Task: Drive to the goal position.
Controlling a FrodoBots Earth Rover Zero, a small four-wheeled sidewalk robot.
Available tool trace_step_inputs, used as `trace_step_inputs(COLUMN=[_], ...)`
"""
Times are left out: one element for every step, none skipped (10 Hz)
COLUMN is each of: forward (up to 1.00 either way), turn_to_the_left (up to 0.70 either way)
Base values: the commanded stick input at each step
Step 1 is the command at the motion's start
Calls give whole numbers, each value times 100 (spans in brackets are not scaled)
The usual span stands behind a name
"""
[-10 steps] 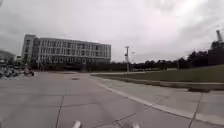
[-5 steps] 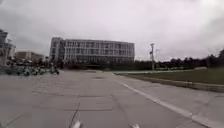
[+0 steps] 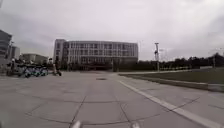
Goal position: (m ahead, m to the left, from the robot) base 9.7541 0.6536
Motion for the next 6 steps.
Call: trace_step_inputs(forward=[70,70,70,70,70,70], turn_to_the_left=[3,3,3,3,3,2])
